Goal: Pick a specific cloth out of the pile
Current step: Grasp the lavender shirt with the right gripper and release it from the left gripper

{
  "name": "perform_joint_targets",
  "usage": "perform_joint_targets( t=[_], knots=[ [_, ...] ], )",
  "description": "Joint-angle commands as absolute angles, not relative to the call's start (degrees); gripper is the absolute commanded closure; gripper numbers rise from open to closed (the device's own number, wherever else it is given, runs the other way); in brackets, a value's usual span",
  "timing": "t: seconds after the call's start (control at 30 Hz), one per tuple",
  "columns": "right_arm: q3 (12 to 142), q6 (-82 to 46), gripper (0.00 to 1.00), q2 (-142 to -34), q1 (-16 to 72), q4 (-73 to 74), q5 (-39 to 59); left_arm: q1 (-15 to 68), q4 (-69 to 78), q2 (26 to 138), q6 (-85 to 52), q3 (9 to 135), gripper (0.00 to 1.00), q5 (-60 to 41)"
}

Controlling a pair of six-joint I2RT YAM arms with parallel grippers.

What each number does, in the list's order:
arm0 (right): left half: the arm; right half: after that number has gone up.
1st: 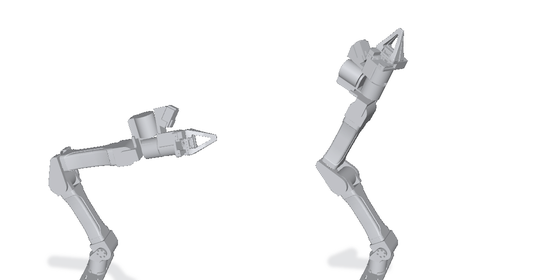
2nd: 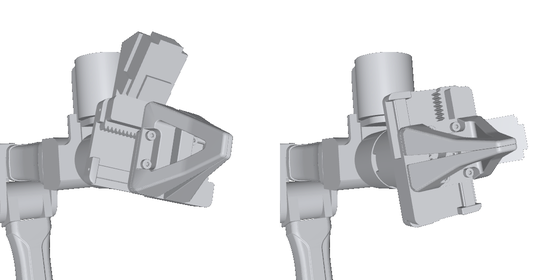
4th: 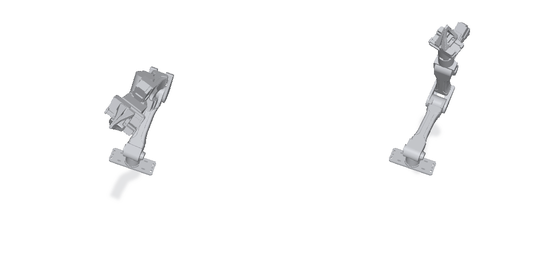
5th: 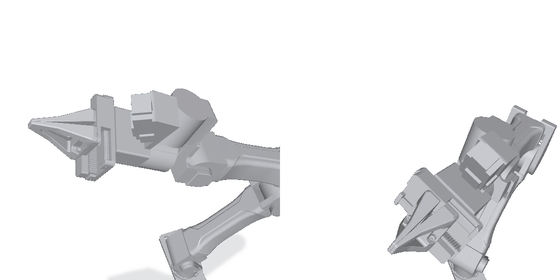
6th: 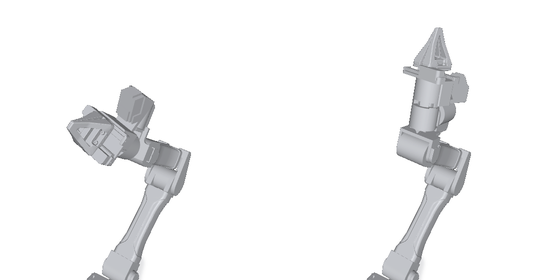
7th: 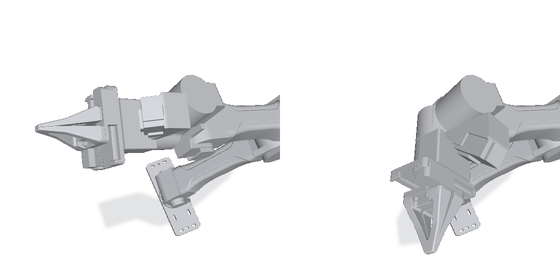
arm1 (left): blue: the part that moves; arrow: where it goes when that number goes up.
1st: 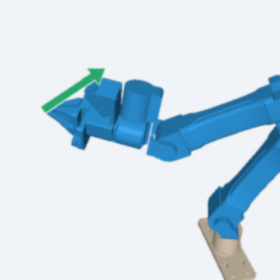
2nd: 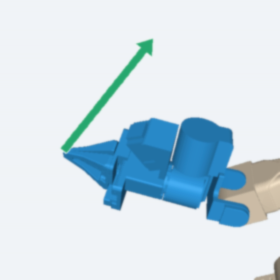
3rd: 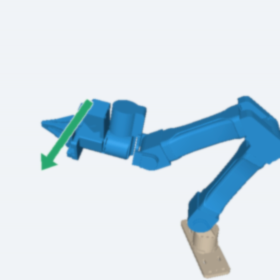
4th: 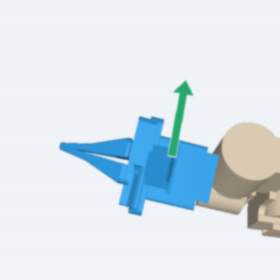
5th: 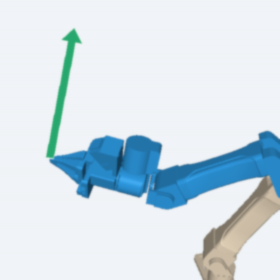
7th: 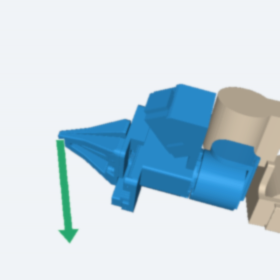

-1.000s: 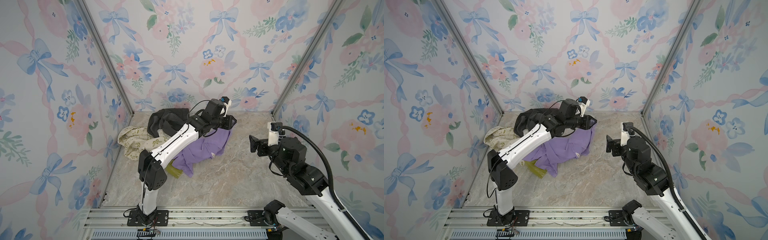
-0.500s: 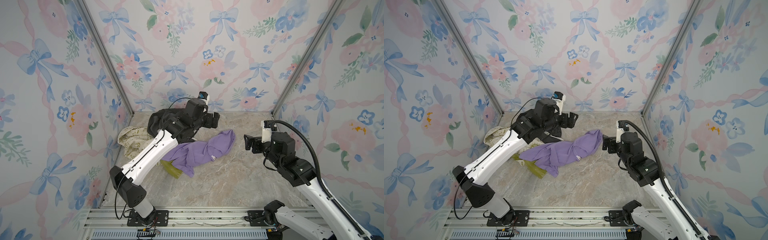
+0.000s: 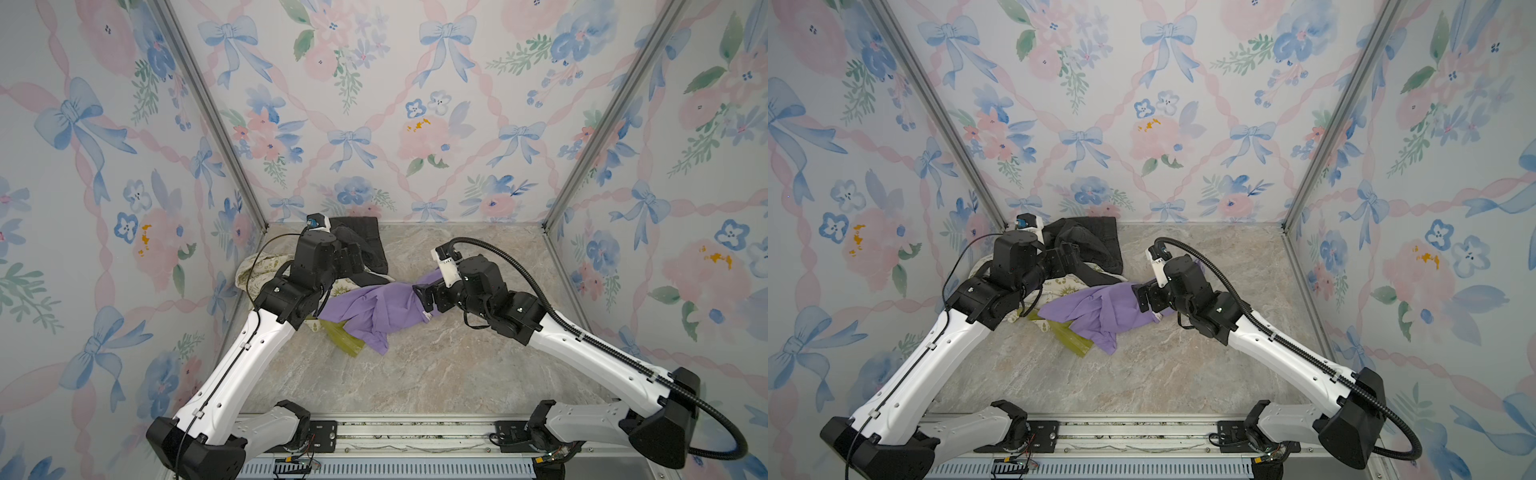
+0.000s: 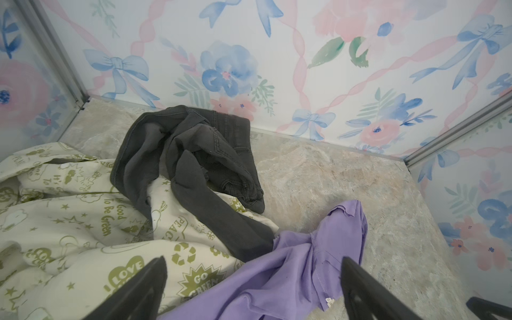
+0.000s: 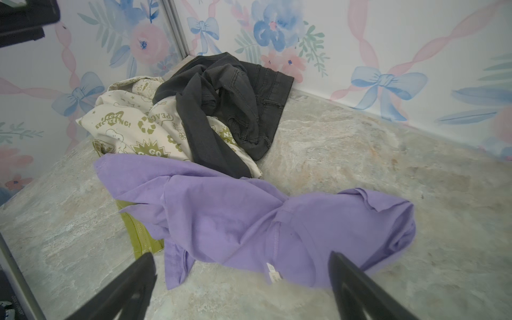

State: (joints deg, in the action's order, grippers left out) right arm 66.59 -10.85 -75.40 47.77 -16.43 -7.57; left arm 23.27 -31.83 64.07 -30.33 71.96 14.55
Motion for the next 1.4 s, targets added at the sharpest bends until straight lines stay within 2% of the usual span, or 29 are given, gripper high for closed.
perform_joint_targets(
  t=[0.0,0.23,0.47,0.67,0.83,1.03,1.27,1.37],
  knots=[
    [69.47,-14.56,0.0,-79.58,49.68,-11.3,-5.56,20.21,-31.9,61.65,-33.79,69.04,0.02,14.62],
    [72.79,-18.98,0.06,-89.81,51.9,-9.98,-2.56,18.19,-31.9,59.97,-35.24,66.32,0.02,12.41],
    [75.12,-21.8,0.18,-97.03,52.12,-10.24,-0.83,18.03,-31.78,58.38,-36.66,65.13,0.02,13.13],
    [76.43,-23.27,0.35,-102.19,52.16,-7.42,1.4,17.84,-31.82,58.62,-36.77,65.56,0.02,12.51],
    [79.23,-22.98,0.56,-105.32,52.03,-8.14,1.5,17.78,-31.81,58.17,-37.37,65.35,0.02,12.06],
    [80.66,-21.98,0.88,-105.22,50.93,-8.34,1.74,17.67,-31.73,56.37,-38.67,63.9,0.02,11.8],
    [81.7,-21.26,1.0,-101.5,47.76,-8.6,2.03,17.67,-31.73,56.11,-39.29,64.1,0.02,12.05],
    [82.5,-19.79,1.0,-99.54,46.45,-8.92,1.97,17.71,-30.84,56.45,-40.05,64.49,0.02,12.24]
  ],
)
